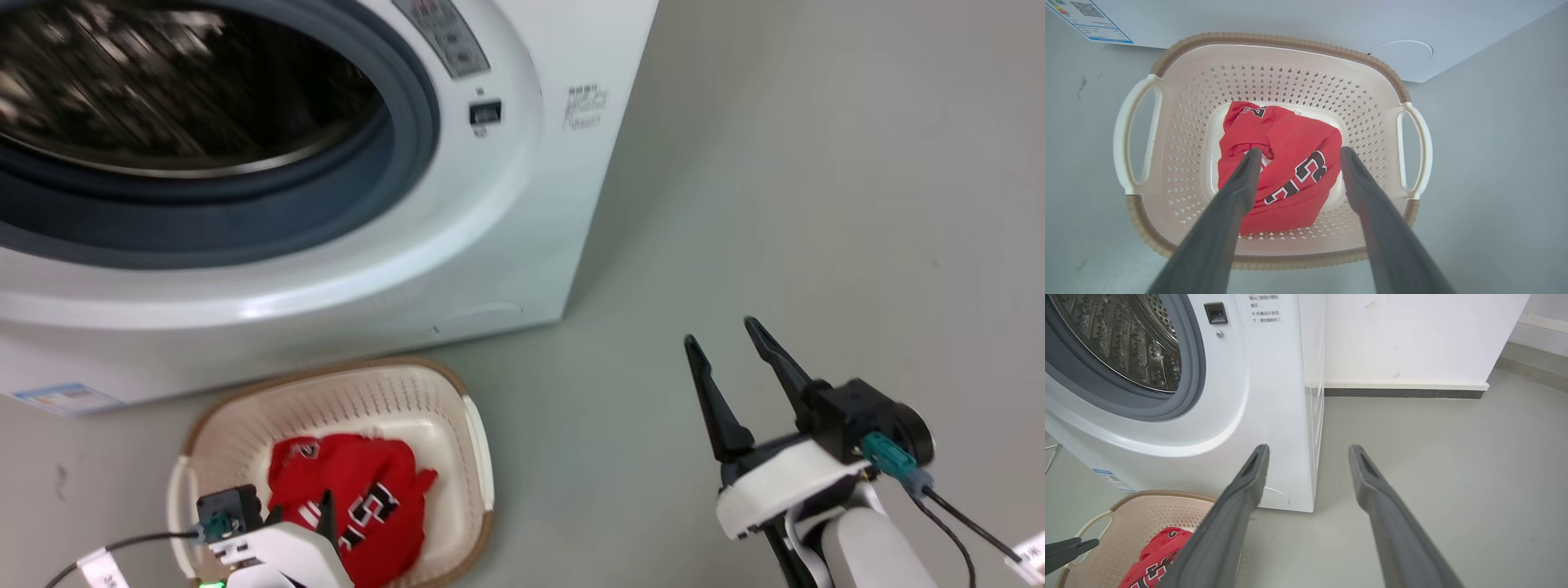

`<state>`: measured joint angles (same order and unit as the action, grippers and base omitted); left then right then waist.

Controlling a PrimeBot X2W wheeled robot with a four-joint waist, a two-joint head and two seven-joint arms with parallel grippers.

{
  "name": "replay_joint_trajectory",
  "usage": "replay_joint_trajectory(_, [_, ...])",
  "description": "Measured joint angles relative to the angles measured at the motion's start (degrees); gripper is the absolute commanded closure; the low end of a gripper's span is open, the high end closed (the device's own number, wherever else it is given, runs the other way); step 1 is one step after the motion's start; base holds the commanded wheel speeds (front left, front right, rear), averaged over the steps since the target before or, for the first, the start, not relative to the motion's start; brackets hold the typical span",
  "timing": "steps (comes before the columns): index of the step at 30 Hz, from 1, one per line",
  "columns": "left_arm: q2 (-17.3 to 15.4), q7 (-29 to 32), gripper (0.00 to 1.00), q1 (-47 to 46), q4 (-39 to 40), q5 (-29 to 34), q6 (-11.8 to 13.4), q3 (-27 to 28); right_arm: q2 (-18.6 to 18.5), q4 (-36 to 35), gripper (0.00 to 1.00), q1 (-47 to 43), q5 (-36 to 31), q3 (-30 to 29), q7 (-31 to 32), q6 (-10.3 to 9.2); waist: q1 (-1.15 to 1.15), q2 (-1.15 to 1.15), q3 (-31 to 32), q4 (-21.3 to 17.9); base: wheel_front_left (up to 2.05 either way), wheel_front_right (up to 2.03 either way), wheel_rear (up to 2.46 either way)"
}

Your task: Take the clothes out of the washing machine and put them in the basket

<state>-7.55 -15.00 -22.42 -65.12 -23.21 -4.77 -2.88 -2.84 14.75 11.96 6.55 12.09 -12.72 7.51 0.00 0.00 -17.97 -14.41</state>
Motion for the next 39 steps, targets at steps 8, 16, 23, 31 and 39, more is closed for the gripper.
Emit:
replay_joint_trajectory(8, [2.11,-0.07,0.00,9.16,17.27,4.15,2.36,3.63,-0.03,-2.09,0.00,-4.49,-1.74,-2.81,1.80,0.00,-0.01,0.00,8.77,3.36,0.00,0.00,0.00])
replay_joint_trajectory(16, [3.23,-0.07,0.00,14.60,33.98,10.92,3.71,5.54,0.00,-5.13,0.00,-7.44,-2.53,-4.12,3.56,0.00,-0.01,0.00,14.27,6.62,0.00,0.00,0.00])
replay_joint_trajectory(23, [3.42,-0.07,0.00,17.03,46.77,15.90,3.88,6.27,-0.02,-7.77,0.00,-9.54,-3.55,-5.88,5.21,0.00,-0.02,0.00,17.54,8.05,0.00,0.00,0.00])
replay_joint_trajectory(31, [3.28,-0.07,0.00,19.71,55.73,18.52,3.78,6.08,-0.02,-9.32,0.00,-11.58,-4.21,-6.64,6.26,0.00,-0.01,0.00,19.02,8.85,0.00,0.00,0.00])
replay_joint_trajectory(39, [3.41,-0.07,0.00,24.03,58.61,18.94,3.79,5.25,-0.02,-10.27,0.00,-13.34,-4.61,-6.89,7.27,0.00,-0.01,0.00,20.52,8.33,0.00,0.00,0.00])
